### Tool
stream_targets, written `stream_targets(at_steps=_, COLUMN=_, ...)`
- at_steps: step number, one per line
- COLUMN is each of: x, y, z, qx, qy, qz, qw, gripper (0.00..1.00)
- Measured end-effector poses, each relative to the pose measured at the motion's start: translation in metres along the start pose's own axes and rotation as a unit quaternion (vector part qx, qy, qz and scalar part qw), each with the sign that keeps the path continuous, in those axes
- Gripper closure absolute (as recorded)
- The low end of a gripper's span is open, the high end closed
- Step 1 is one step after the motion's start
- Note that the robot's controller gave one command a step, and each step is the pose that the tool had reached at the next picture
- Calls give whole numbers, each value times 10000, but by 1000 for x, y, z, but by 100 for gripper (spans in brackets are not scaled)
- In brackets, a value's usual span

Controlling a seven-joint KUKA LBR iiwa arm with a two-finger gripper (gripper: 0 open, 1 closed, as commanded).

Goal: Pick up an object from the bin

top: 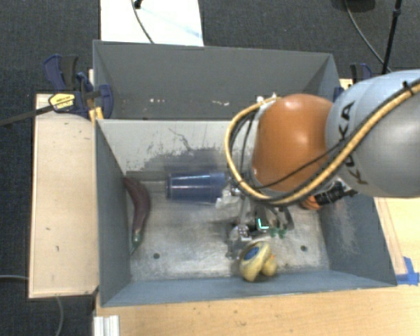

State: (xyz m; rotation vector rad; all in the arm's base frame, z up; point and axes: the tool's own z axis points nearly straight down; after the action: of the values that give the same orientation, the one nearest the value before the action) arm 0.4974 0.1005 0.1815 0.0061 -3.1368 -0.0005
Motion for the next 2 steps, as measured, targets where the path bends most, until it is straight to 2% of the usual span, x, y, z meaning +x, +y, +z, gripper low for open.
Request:
stream_targets(at_steps=1, x=-2, y=0, z=-3, qx=-3, qy=-35, qz=20, qw=10000, gripper=0)
stream_targets(at_steps=2, x=-2, y=-28, z=43, qx=-5, qy=-76, qz=-1038, qw=9946, gripper=0)
